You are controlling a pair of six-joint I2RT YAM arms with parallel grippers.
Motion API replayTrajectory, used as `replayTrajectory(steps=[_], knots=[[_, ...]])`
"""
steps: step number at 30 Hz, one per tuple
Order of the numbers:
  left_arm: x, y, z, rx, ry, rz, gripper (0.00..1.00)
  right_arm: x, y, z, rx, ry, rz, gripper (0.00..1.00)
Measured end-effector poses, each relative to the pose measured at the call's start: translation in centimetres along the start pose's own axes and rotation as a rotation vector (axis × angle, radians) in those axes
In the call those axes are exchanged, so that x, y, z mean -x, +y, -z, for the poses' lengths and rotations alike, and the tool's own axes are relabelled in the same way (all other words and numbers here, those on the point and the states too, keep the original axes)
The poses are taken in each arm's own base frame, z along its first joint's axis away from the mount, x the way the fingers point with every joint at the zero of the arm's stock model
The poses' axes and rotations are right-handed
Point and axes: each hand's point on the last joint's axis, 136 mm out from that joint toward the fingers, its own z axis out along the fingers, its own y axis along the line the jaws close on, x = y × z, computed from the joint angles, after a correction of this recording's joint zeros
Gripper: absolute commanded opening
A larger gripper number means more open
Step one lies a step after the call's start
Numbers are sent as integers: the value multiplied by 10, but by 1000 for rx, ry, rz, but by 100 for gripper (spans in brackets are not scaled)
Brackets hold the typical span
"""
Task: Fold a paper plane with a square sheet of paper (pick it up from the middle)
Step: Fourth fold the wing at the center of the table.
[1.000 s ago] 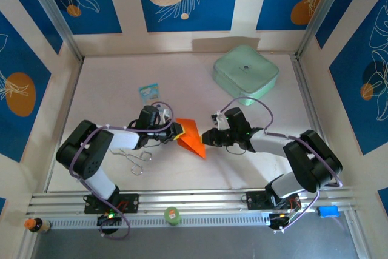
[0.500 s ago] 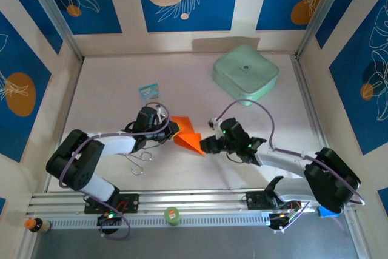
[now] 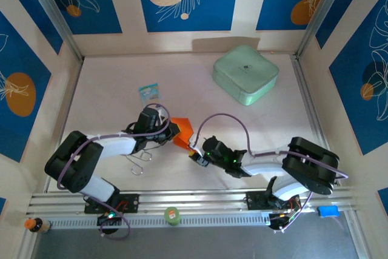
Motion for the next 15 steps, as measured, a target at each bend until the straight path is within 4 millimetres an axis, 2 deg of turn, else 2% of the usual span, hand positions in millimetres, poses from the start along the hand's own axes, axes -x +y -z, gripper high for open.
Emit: replayTrajectory(steps=[6, 15], knots=[[0, 1, 0, 6, 4, 3, 3, 0, -1, -13, -55, 9, 81, 42], [-1, 2, 0, 14, 7, 7, 3, -7, -2, -21, -85, 34, 97, 32]])
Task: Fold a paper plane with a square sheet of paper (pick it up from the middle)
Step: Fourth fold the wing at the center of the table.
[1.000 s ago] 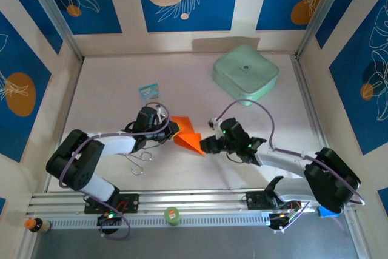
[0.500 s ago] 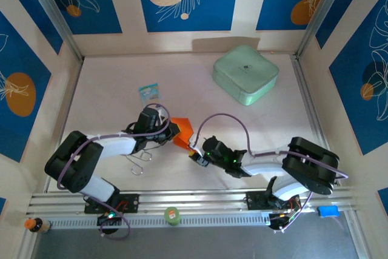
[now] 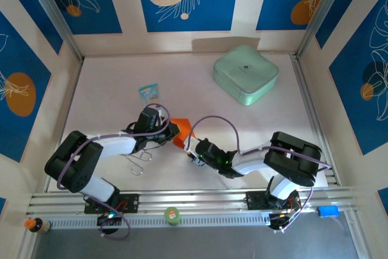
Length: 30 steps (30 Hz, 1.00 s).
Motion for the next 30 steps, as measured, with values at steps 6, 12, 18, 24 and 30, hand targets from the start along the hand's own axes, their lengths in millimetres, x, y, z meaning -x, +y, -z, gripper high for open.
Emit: replayTrajectory(steps=[6, 12, 18, 24, 30], knots=[[0, 0, 0, 3, 1, 1, 3, -1, -2, -1, -11, 4, -17, 29], [-2, 4, 0, 18, 8, 6, 3, -1, -2, -1, -11, 4, -35, 25], [-2, 4, 0, 22, 10, 8, 4, -1, -3, -1, -13, 5, -53, 20], [-1, 2, 0, 23, 10, 9, 13, -2, -4, -2, -8, 7, -70, 15], [-2, 5, 0, 37, 13, 14, 10, -3, -4, -3, 7, 11, -101, 16]])
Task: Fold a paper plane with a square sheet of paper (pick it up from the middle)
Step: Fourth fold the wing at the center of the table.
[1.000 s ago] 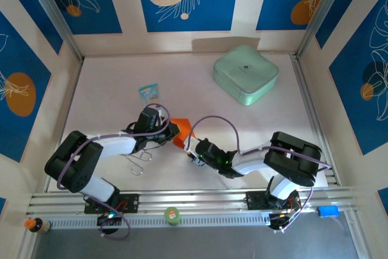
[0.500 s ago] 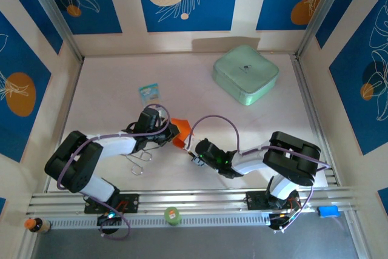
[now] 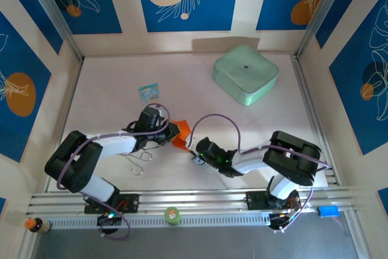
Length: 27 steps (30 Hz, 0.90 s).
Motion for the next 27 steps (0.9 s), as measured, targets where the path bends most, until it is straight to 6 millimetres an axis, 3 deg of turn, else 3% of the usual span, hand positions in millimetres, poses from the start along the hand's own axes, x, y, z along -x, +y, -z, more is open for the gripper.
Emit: replayTrajectory(steps=[7, 17, 27], knots=[[0, 3, 0, 17, 0, 7, 11, 0, 0, 0, 15, 0, -30, 13], [3, 0, 0, 14, -11, -4, 32, -4, -1, -1, 41, 18, -87, 6], [8, -3, 14, 37, -64, -27, 43, -5, 0, -3, 66, 35, -136, 5]])
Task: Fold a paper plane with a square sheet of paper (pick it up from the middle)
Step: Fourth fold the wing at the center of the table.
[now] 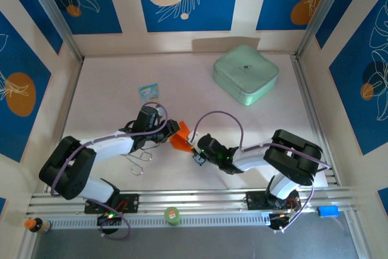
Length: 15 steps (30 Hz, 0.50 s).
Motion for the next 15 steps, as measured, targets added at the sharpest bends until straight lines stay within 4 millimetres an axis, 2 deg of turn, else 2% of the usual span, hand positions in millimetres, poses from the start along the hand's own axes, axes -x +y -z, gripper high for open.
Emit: replayTrajectory(steps=[8, 15], knots=[[6, 0, 12, 24, -49, -21, 46, -1, -1, -5, 29, 20, -76, 5], [7, 4, 13, 45, -56, -21, 46, 1, -2, -8, 70, 39, -140, 5]])
